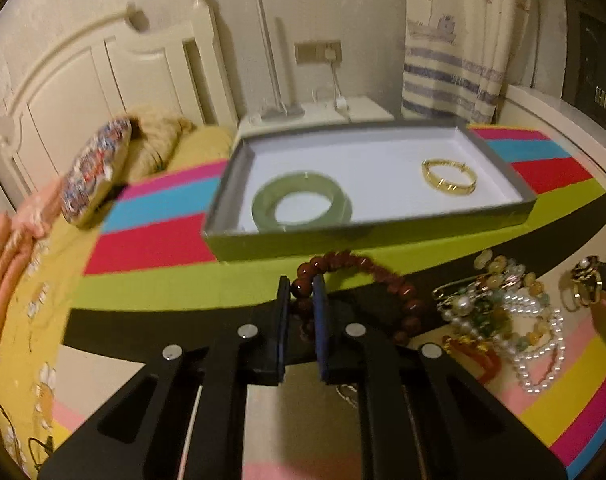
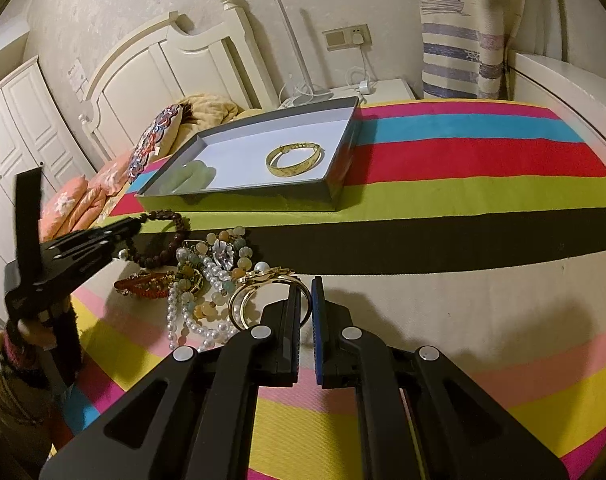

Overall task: Organize jewelry
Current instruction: 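Carry the bead bracelet and gold rings into the tray and open both grippers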

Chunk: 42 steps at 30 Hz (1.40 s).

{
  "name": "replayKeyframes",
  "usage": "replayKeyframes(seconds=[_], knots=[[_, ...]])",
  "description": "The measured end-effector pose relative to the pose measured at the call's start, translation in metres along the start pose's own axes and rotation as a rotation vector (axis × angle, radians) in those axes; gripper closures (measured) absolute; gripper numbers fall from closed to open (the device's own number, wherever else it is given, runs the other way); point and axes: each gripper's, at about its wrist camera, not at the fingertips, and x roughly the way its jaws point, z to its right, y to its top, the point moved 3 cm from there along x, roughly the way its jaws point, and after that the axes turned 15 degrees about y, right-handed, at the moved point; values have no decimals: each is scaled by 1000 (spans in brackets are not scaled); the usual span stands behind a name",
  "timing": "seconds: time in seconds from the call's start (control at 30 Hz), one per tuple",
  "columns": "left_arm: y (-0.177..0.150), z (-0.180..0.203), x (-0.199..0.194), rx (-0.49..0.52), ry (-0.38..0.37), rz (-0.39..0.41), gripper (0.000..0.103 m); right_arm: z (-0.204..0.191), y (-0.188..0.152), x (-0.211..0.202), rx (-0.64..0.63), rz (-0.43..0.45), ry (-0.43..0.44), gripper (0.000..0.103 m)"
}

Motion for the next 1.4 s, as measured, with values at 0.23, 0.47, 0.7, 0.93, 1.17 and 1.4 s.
replayKeyframes(seconds=[0.23, 0.47, 0.7, 0.93, 1.17, 1.4], knots=[[17, -4, -38, 10, -10, 78, 92, -1, 0, -3, -3, 19, -3, 97], [27, -8, -59, 17, -28, 108, 92, -4, 4, -10, -1, 40, 8, 97], [40, -3, -71, 55, -38, 135, 92, -10, 15, -19, -16, 61, 20, 97], [56, 15, -76, 113, -35, 164, 92, -17, 31, -14, -55, 57, 19, 97], [78, 28, -62, 126, -60, 146, 92, -26, 49, 8, -111, 24, 13, 97], [101, 45, -30, 171, -49, 113, 92, -17, 74, 44, -82, -21, 30, 97]])
